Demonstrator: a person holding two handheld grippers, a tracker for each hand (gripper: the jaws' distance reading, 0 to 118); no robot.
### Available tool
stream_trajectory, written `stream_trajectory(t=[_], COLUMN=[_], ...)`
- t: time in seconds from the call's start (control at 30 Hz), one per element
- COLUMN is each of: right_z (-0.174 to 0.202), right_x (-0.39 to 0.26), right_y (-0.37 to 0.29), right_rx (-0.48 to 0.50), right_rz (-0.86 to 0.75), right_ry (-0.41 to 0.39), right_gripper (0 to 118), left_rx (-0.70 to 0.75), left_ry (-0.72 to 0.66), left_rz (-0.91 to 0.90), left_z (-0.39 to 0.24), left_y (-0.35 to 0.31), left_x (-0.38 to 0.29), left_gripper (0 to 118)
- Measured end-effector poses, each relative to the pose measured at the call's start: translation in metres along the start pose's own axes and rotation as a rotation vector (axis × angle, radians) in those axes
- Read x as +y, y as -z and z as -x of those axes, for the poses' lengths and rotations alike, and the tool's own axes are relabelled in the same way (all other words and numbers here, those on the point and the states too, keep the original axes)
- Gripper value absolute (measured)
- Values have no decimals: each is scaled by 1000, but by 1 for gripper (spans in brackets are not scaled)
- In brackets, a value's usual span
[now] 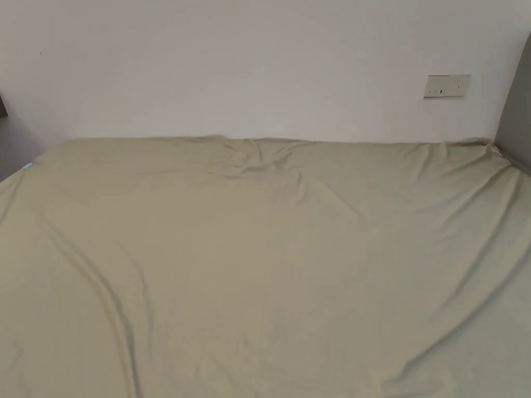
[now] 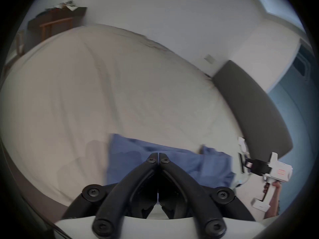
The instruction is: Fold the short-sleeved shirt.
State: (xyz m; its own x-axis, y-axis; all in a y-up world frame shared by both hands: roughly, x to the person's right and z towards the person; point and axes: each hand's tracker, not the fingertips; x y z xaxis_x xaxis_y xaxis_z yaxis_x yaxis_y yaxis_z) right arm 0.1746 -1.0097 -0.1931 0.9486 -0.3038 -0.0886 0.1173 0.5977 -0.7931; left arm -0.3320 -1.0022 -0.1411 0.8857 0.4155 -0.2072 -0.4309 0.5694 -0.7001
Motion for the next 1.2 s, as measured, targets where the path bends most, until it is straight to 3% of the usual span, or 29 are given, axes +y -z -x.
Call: stream_trajectory(t=[0.07, 0.1, 0.2, 0.23, 0.27, 0.37, 0.4, 0.47, 0.57, 0.8, 0.93, 1.1, 1.2], right_z=[3, 5, 9, 11, 13, 18, 19, 22, 23, 21, 16, 15, 18], right_x=[-2, -3, -4, -4, -3, -1, 0, 0, 1, 2, 5, 6, 4], right_y=[1, 2, 4, 5, 5, 4, 3, 2, 6, 5, 3, 5, 10], right_rx=[0, 6, 15, 13, 11, 11, 12, 14, 20, 19, 9, 23, 33], right_rz=[8, 13, 33, 37, 40, 38, 35, 32, 41, 44, 26, 18, 25], right_ry=[-9, -12, -19, -24, -31, -44, -47, -61, -69, -73, -58, -43, -47], right_gripper=[2, 2, 2, 2, 2, 2, 2, 2, 2, 3, 3, 3, 3], left_rx=[-35, -49, -94, -121, -154, -140, -112, -232, -235, -293, -126, 101, 70], left_ry=[-32, -59, -93, -99, -102, -167, -146, -124, -365, -597, -492, -357, -229], left_rz=[15, 27, 100, 124, 151, 282, 187, 125, 150, -12, -146, -178, -137], left_z=[29, 38, 55, 58, 69, 73, 63, 57, 63, 87, 101, 96, 58], left_y=[6, 11, 39, 49, 62, 97, 87, 75, 79, 28, -21, -71, -76], left_x=[3, 3, -3, -6, -10, -22, -26, -23, -28, -29, -11, 14, 14], left_gripper=[7, 26, 96, 103, 102, 77, 65, 16, 15, 13, 13, 13, 13])
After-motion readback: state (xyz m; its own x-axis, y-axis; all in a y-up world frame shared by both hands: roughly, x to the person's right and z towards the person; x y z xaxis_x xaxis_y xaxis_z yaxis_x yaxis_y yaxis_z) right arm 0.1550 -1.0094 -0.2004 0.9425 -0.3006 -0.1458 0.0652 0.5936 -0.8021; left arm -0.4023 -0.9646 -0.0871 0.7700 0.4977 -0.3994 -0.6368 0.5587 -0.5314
